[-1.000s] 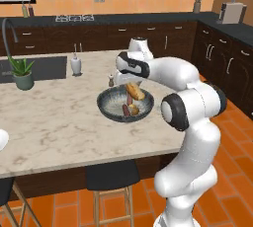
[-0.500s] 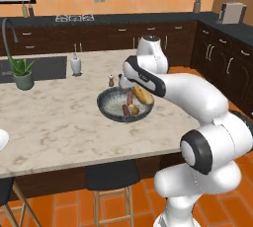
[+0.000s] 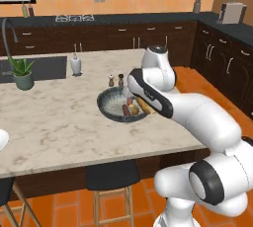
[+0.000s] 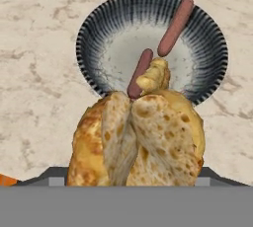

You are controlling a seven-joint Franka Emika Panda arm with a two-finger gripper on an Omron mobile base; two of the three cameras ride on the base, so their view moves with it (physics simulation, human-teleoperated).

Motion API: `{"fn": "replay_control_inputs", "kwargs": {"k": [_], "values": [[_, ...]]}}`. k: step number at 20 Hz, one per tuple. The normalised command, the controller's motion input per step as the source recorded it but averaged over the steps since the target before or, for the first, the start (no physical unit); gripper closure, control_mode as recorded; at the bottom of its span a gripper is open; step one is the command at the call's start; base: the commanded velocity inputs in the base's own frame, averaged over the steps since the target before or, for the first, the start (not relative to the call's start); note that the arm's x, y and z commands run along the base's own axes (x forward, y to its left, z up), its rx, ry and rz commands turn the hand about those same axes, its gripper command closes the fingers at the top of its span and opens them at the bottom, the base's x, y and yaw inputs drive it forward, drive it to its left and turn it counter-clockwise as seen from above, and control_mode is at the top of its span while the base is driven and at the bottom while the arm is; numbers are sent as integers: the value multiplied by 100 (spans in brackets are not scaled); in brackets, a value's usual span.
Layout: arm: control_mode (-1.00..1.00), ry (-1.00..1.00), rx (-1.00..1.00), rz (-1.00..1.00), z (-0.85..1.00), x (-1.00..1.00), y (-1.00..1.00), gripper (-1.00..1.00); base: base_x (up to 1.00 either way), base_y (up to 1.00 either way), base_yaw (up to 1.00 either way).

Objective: Place one bun and one sausage from the bowl on each plate.

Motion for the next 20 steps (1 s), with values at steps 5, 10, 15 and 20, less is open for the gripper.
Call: {"fn": "replay_control_inputs", "kwargs": {"k": [5,10,15,20], "values": [[100,0,0,0,0,0,0,100,-28,78,0],[100,0,0,0,0,0,0,100,-68,84,-1],[100,0,0,0,0,0,0,100,-53,80,-6],[100,0,0,0,0,0,0,100,0,100,-1]]}}
